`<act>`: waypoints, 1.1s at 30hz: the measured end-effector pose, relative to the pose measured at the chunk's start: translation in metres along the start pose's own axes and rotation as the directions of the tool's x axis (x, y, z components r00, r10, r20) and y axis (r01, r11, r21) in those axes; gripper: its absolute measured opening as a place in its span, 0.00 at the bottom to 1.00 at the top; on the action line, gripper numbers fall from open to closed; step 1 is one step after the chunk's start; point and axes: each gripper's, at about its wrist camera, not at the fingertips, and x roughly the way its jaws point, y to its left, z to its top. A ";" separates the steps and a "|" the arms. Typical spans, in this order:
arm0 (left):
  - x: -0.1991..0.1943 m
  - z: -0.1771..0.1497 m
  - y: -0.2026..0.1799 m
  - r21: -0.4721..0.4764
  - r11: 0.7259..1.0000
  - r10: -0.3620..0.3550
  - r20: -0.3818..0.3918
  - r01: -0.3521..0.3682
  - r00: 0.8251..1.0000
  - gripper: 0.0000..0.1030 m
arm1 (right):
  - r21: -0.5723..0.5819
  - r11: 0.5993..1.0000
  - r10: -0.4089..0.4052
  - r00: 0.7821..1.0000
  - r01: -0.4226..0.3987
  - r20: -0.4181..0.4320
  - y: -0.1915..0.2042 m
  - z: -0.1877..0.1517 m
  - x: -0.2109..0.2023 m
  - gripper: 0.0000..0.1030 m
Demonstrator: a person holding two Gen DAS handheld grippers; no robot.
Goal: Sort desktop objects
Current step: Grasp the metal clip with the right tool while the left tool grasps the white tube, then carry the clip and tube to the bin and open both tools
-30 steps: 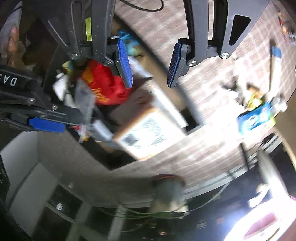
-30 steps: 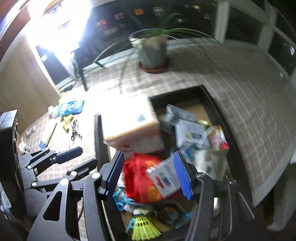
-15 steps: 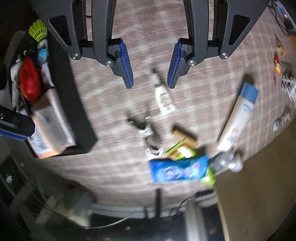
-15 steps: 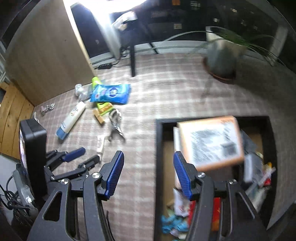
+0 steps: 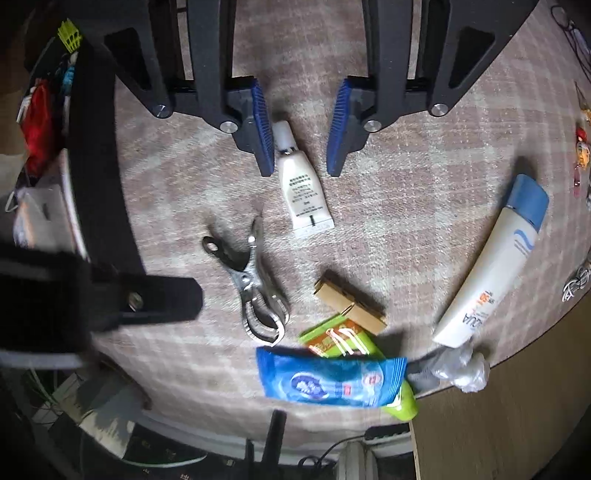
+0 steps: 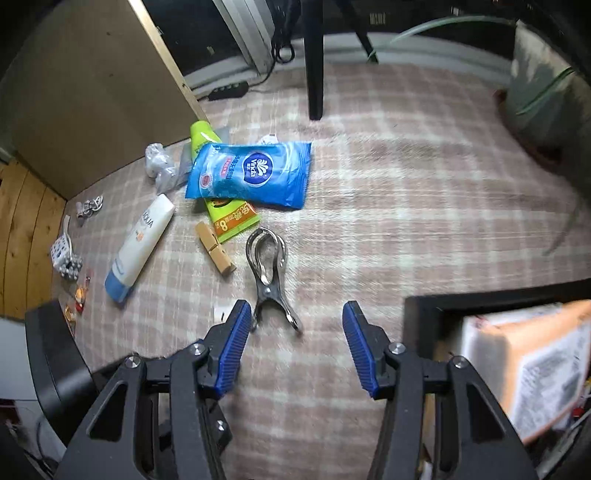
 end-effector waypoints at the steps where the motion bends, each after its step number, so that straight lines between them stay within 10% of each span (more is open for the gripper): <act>1: -0.001 0.001 -0.001 0.003 1.000 0.015 0.020 -0.015 1.000 0.25 | 0.006 1.000 0.011 1.000 -0.011 -0.009 0.000 0.002 0.004 0.49; 33: -0.028 -0.012 0.046 -0.127 0.991 0.051 0.069 -0.042 0.996 0.09 | -0.067 0.998 -0.015 1.000 0.014 -0.019 0.032 0.001 0.025 0.20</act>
